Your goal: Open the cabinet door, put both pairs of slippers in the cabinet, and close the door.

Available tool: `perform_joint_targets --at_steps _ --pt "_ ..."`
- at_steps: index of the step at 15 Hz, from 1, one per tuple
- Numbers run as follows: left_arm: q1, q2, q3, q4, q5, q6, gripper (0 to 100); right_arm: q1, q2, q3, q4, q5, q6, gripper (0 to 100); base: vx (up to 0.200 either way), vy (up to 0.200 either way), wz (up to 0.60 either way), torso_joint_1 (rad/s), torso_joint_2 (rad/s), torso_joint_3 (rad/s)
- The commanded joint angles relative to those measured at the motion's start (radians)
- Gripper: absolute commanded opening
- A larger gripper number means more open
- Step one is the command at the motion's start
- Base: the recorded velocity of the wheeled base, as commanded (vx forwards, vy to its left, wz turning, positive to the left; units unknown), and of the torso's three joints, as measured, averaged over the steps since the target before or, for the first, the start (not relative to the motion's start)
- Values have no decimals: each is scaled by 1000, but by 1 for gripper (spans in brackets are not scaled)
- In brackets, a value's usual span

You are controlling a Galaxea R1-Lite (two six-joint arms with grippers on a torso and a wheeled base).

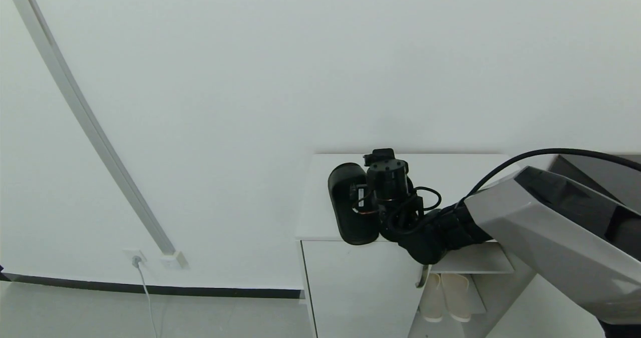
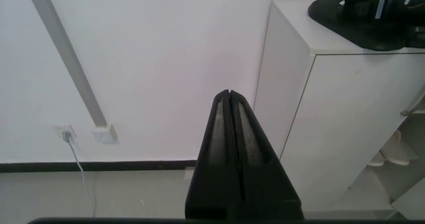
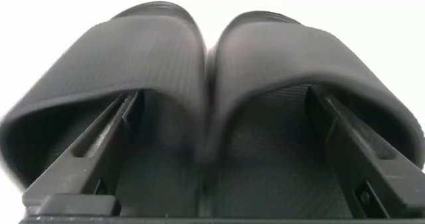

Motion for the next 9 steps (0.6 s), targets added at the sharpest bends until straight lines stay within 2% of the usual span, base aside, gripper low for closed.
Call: perform_joint_targets --at_steps 1,9 --pt "0 1 0 0 0 0 0 -1 12 -3 -1 9 0 0 0 0 0 0 0 0" --pt "0 1 0 0 0 0 0 -2 7 -2 -1 12 0 0 0 0 0 0 0 0"
